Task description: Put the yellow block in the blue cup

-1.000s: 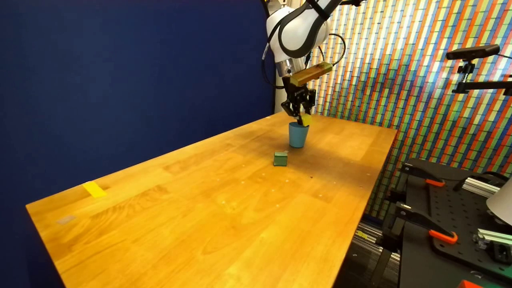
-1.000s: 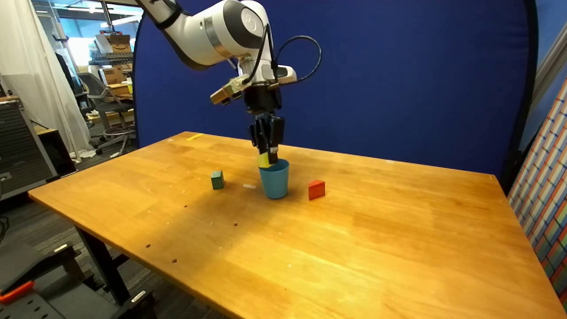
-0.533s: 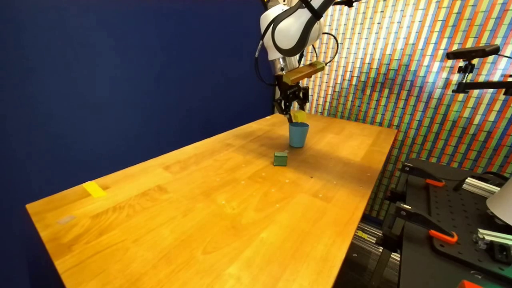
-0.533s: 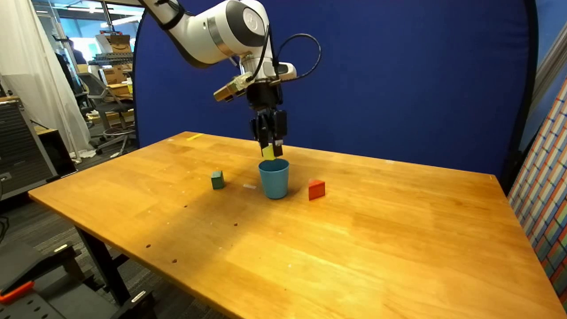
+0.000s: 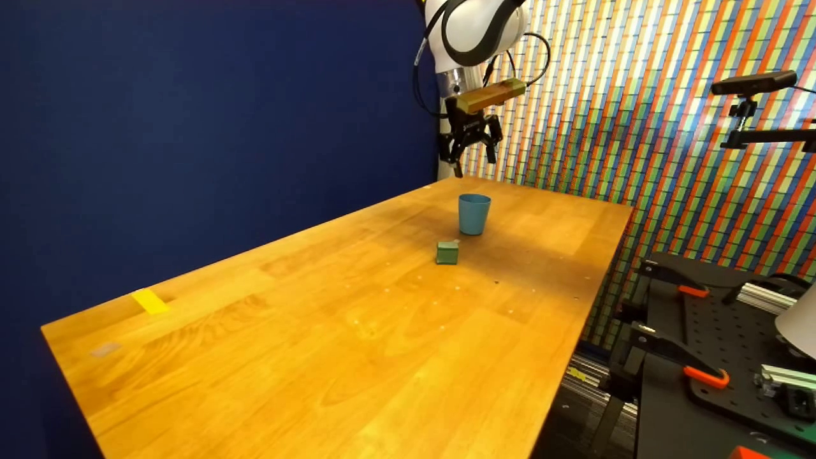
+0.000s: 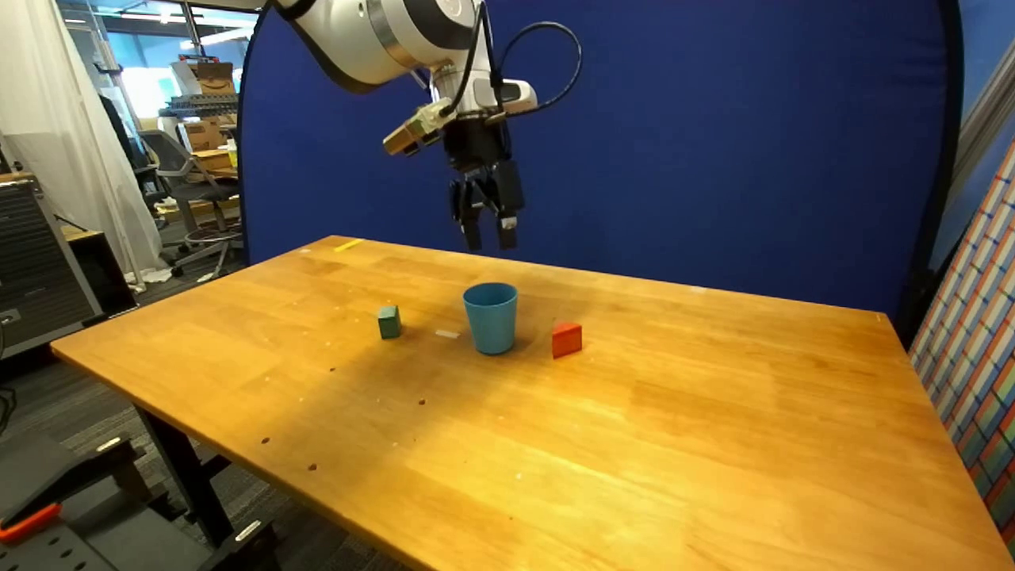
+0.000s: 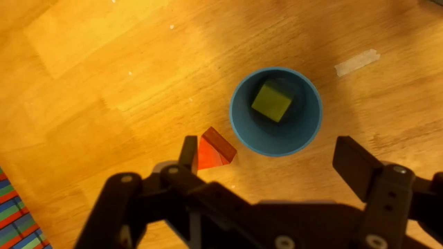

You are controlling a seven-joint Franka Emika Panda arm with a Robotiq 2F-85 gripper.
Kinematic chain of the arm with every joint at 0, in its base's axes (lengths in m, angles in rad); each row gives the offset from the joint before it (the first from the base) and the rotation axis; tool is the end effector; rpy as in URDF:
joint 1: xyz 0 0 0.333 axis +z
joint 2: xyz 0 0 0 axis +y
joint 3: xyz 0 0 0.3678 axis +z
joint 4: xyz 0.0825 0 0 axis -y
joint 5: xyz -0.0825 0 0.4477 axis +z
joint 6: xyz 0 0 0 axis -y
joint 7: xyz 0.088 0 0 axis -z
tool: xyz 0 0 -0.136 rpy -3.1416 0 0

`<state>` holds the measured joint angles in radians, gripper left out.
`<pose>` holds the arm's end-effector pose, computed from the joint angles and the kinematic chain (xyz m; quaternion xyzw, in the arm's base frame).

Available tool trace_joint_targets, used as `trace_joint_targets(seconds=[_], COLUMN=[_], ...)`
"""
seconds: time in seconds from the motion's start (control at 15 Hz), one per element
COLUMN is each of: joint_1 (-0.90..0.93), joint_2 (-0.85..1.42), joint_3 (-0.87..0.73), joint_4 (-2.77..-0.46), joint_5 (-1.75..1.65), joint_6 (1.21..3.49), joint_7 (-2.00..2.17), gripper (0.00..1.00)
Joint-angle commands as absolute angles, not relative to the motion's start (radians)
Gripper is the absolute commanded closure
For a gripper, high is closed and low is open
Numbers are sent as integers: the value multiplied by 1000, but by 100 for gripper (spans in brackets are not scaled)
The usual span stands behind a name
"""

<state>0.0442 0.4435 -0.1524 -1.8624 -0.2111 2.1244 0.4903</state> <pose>0.6783 -0.0840 0.2465 0.9628 -0.2265 -0.0652 0.1320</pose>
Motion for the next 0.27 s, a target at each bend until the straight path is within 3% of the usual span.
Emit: trace_joint_targets(seconds=[0.0,0.2], joint_1=[18,24], joint_2=[323,358], joint_3=[-133,-138], joint_4=[-1944,-1914], joint_5=[-147,-145], joint_6=[2110,2106], joint_7=[439,451], gripper=[0,0])
